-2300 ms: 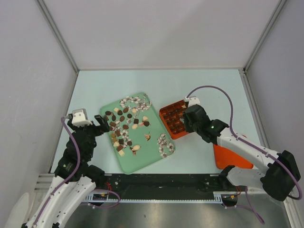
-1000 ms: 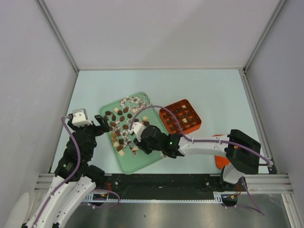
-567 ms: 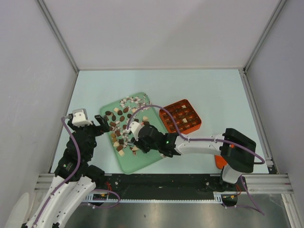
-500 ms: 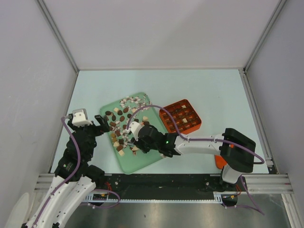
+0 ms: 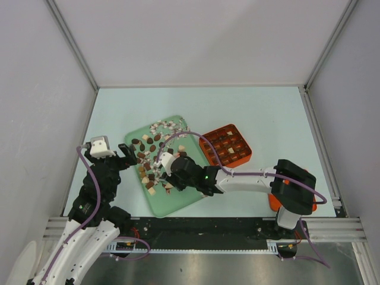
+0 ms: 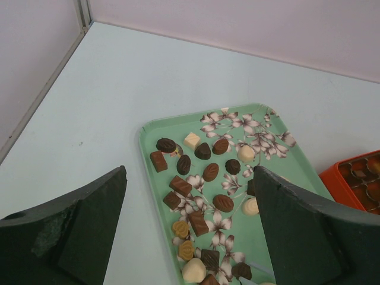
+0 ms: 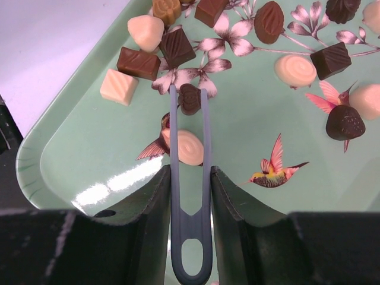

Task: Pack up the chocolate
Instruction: Pick up the fake chocolate from the plate, then place the fake chocolate in the packing box, then move the fake chocolate to the plate, then pick up the fake chocolate from the plate.

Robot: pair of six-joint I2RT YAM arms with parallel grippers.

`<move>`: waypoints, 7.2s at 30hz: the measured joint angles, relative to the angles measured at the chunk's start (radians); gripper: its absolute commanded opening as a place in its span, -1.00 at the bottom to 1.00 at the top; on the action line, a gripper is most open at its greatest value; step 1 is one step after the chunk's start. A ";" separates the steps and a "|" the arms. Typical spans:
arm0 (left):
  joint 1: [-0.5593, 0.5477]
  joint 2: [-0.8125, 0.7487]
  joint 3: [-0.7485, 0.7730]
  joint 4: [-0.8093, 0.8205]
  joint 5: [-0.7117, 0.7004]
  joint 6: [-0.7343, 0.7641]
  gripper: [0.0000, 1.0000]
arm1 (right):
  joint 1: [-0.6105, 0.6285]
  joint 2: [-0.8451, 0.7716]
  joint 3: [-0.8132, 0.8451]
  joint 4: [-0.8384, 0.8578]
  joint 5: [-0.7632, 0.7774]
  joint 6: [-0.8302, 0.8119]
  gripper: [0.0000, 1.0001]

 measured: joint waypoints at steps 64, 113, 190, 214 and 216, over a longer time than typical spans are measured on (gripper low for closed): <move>0.000 0.001 0.000 0.000 0.004 0.000 0.84 | -0.386 -0.549 -0.224 -0.388 0.242 0.204 -0.81; 0.000 0.011 0.000 0.000 0.008 0.000 0.84 | -0.417 -0.675 -0.338 -0.437 0.175 0.304 -0.46; 0.000 0.013 0.000 0.001 0.033 0.007 0.84 | -0.163 0.095 0.103 -0.061 -0.040 -0.050 -0.65; 0.000 0.013 0.000 0.000 0.052 0.007 0.84 | -0.111 -0.017 0.081 -0.214 -0.011 0.018 -0.65; 0.000 0.013 0.000 0.001 0.052 0.007 0.84 | -0.109 -0.035 0.075 -0.213 -0.008 0.018 -0.61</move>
